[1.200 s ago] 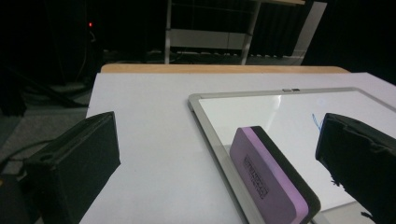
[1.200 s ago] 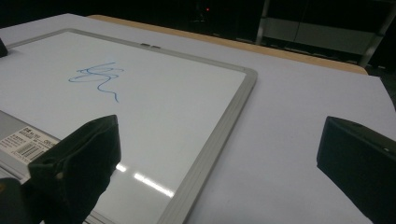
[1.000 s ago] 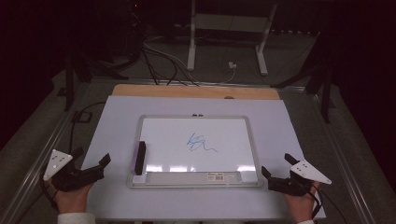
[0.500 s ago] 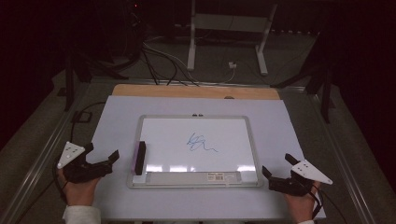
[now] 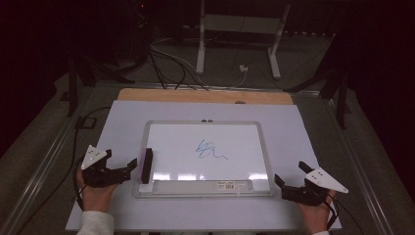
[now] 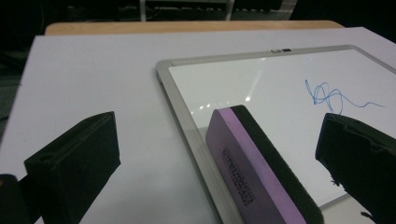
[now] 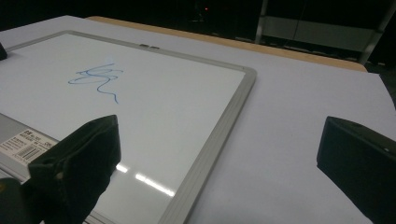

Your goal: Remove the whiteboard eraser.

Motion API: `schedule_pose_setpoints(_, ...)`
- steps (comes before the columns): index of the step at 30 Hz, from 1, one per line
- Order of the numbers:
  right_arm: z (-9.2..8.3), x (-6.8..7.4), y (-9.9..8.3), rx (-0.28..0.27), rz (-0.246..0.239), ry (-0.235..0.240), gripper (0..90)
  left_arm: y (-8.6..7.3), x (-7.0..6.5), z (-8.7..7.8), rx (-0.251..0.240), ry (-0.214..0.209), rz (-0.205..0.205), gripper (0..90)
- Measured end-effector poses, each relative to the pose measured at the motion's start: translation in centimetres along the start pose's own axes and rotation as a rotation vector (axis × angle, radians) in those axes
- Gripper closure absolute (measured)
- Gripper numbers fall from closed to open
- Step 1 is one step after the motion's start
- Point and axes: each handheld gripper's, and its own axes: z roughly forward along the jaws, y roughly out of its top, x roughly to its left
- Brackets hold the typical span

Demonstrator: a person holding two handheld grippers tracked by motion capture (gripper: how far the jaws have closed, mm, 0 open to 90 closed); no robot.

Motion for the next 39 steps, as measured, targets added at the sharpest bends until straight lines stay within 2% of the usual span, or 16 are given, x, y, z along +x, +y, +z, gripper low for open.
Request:
schedule_pose_setpoints(2, 0.0, 0.0, 0.0, 0.001, -0.001, -0.001, 0.0, -0.2, 0.0, 0.6, 0.023, 0.0, -0.022, 0.6)
schedule_pose_setpoints(4, 0.0, 0.0, 0.0, 0.0, -0.003, -0.002, 0.0, -0.3, 0.0, 0.8, 0.034, -0.002, -0.028, 1.8)
schedule_pose_setpoints(13, 0.0, 0.1, 0.0, 0.002, -0.006, -0.009, 0.0, -0.9, -0.5, 1.6, 0.083, -0.017, -0.036, 4.1)
schedule_pose_setpoints(17, 0.0, 0.1, 0.0, 0.003, -0.007, -0.008, 0.0, -1.4, -0.9, 1.7, 0.102, -0.019, -0.025, 10.1)
schedule_pose_setpoints(19, 0.0, 0.1, 0.0, 0.01, -0.006, -0.008, 0.0, -1.6, -1.0, 1.6, 0.116, -0.021, -0.016, 18.0)
schedule_pose_setpoints(23, 0.0, 0.1, 0.0, 0.008, -0.007, -0.008, 0.0, -2.0, -1.2, 1.7, 0.136, -0.047, 0.001, 29.8)
schedule_pose_setpoints(24, 0.0, 0.1, 0.0, 0.01, -0.007, -0.009, 0.0, -2.1, -1.3, 1.7, 0.136, -0.067, -0.008, 32.5)
schedule_pose_setpoints(27, 0.1, 0.2, 0.0, 0.014, -0.011, -0.008, 0.0, -2.0, -1.3, 1.8, 0.149, -0.079, -0.015, 36.5)
schedule_pose_setpoints(31, 0.1, 0.3, 0.0, 0.014, -0.021, -0.01, 0.0, -2.0, -1.7, 2.3, 0.173, -0.131, -0.024, 37.1)
schedule_pose_setpoints(39, 0.0, 0.2, 0.0, 0.014, -0.021, -0.01, 0.0, -1.9, -2.6, 3.2, 0.208, -0.175, -0.046, 39.9)
